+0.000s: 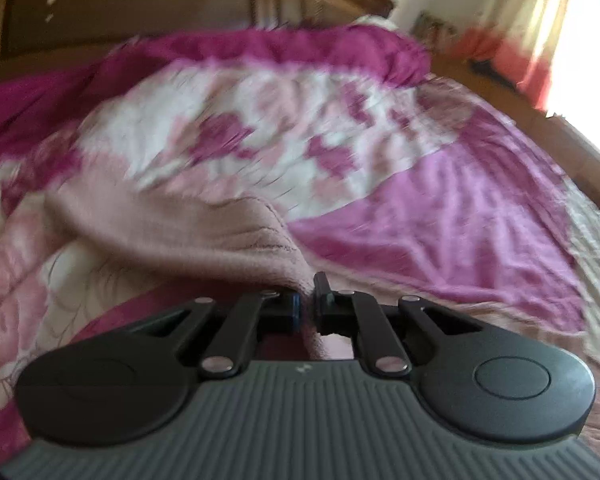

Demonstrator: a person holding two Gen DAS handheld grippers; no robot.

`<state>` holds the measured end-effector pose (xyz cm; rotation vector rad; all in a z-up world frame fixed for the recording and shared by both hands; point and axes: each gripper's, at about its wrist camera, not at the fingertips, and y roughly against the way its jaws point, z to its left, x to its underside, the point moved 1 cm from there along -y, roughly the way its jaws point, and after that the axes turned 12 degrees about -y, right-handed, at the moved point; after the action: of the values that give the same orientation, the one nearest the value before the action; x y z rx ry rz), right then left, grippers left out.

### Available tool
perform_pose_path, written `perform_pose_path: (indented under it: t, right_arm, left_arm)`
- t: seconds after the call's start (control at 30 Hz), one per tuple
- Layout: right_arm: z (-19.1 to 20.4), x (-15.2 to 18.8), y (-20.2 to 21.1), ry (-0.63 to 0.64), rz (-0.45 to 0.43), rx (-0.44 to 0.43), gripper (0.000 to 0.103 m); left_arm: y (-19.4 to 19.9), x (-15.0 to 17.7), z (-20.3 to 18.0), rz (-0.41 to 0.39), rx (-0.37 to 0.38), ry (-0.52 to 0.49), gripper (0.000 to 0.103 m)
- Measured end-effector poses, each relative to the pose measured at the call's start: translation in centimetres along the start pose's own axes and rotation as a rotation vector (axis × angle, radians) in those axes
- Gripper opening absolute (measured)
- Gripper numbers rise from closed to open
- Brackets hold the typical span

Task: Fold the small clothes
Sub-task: 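Lift the sleeve with the left gripper and carry it across the cardigan front, then lay the sleeve on the cardigan body and open the left gripper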

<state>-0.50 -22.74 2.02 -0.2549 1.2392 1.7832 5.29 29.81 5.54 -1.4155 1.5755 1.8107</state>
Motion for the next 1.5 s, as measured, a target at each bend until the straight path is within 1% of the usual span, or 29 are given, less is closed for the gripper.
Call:
perform_pose_path:
  t: [0.1,0.23,0.43,0.53,0.73,0.93,1.07,1.2,1.4,1.5]
  right_arm:
    - [-0.2,-0.2,0.2,-0.013,-0.001,-0.006,0.099]
    - [-0.4,-0.4,0.6,-0.021,-0.005,-0.01,0.099]
    - [-0.8,-0.6,1.0,-0.035,-0.016,-0.01,0.099]
    - [-1.0,-0.6,1.1,-0.046,-0.018,-0.011,0.099]
    - [-1.4,-0.7,1.2,-0.054,-0.02,-0.015,0.099]
    - [-1.9,-0.8,1.3,-0.062,-0.024,-0.015,0.099]
    - [-2.1,-0.7,1.4,-0.068,-0.025,-0.018,0.099]
    - [-2.1,-0.7,1.4,-0.068,-0.025,-0.017,0.099]
    - [-2.1,-0.6,1.4,-0.066,-0.025,-0.018,0.099]
    - [-2.0,-0.6,1.4,-0.066,-0.025,-0.018,0.099]
  left_arm:
    - [1.6,-1.0,-1.7,-0.055,0.037,-0.022,0.008]
    - [3.5,-2.0,-4.0,-0.115,0.104,-0.033,0.008]
    - [5.8,-2.4,-7.7,-0.151,0.217,-0.055,0.008]
    - [6.6,-2.2,-9.9,-0.154,0.275,-0.069,0.008]
    - [7.4,-0.9,-14.3,-0.116,0.372,-0.098,0.008]
    - [7.6,1.2,-17.6,-0.073,0.435,-0.147,0.008]
    - [7.5,3.0,-19.4,-0.044,0.45,-0.216,0.008]
    - [6.4,4.9,-20.7,0.029,0.471,-0.275,0.008]
    - [4.6,7.2,-21.1,0.116,0.467,-0.311,0.009]
    - [4.1,7.9,-21.3,0.157,0.462,-0.33,0.01]
